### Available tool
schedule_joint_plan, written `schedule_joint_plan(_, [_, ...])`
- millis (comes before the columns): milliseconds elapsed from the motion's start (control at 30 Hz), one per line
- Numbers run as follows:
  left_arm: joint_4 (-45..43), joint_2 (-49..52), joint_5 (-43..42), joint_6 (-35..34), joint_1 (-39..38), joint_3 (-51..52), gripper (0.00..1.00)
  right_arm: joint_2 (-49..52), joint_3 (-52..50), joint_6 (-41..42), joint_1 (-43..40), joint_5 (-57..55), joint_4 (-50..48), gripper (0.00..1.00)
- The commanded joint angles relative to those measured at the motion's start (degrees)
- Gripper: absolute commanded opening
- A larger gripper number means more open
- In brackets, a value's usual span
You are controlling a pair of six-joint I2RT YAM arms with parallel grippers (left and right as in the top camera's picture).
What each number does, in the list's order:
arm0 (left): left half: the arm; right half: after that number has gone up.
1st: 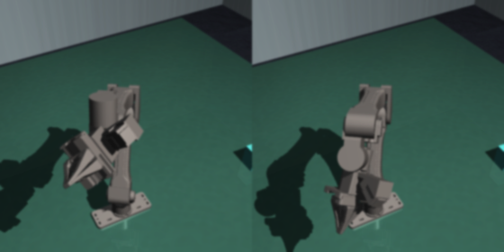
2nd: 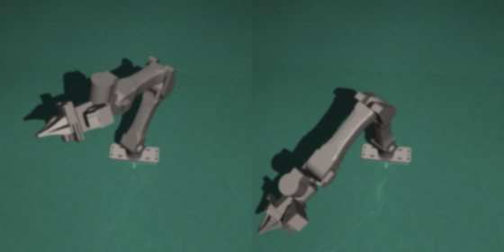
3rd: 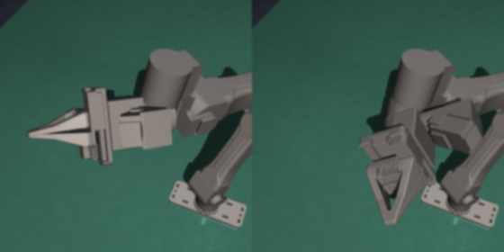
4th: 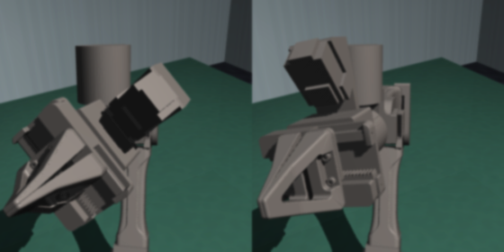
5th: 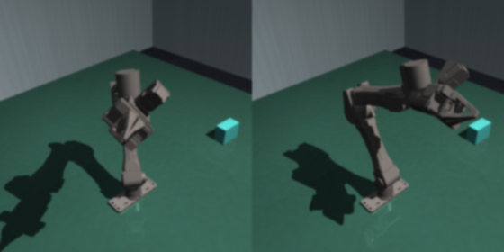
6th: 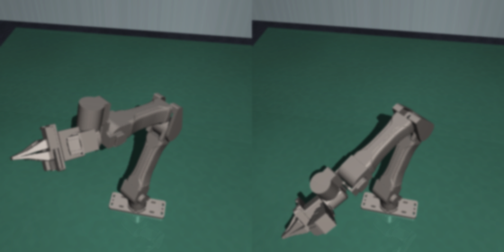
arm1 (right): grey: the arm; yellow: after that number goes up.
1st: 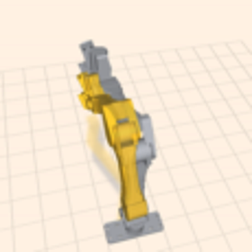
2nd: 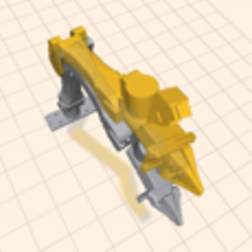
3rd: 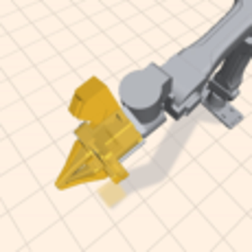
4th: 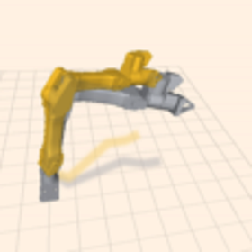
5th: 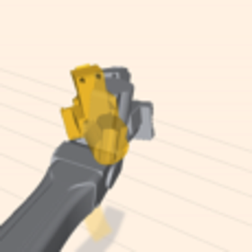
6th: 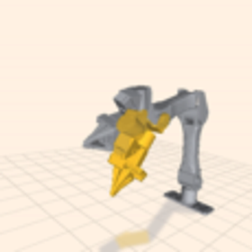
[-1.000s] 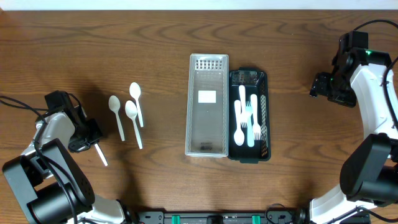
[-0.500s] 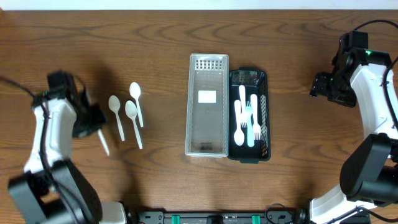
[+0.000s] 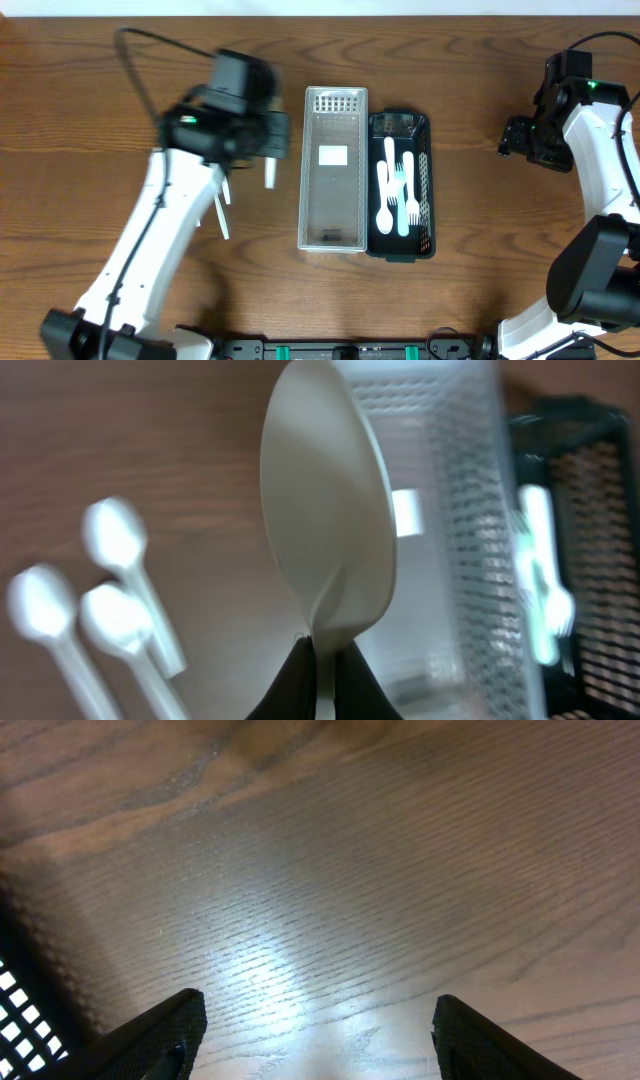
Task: Pack container
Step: 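Carry the spoon over the clear basket and release it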
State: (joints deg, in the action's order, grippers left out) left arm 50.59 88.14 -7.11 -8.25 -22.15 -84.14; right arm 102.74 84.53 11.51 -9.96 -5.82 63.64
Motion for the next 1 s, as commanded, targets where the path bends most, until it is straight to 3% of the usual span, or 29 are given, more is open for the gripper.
schedule_joint_plan(0, [-1.64,3.67,0.02,-2.49,-4.87,-0.37,0.06,0.46,-0.24,-0.46,-0.26,0.00,0.02,0.76])
schedule_joint_plan(300, [-4.90,16.52,0.02,-4.57,-9.99,-0.37,0.06,0.46,-0.24,-0.46,-0.26,0.02,0.24,0.76])
schedule_joint_plan(500, [-5.27,19.67,0.04,-4.52,-10.08,-0.37,0.07,0.46,-0.24,-0.46,-0.26,0.02,0.24,0.76])
schedule_joint_plan(600, [-5.66,19.15,0.07,-4.26,-9.92,-0.68,0.40,0.46,-0.24,-0.46,-0.26,0.02,0.24,0.76])
schedule_joint_plan(667, [-5.62,18.27,0.26,-3.80,-9.79,-1.20,0.54,0.46,-0.24,-0.48,-0.26,0.00,0.24,0.76])
schedule_joint_plan(767, [-4.15,15.69,1.14,-1.84,-8.98,-3.26,0.68,0.46,-0.24,-0.50,-0.26,-0.02,0.20,0.76])
schedule_joint_plan(967, [4.48,6.10,9.38,-1.88,-2.34,-6.54,0.78,0.46,-0.24,-0.92,-0.26,-0.22,0.20,0.76])
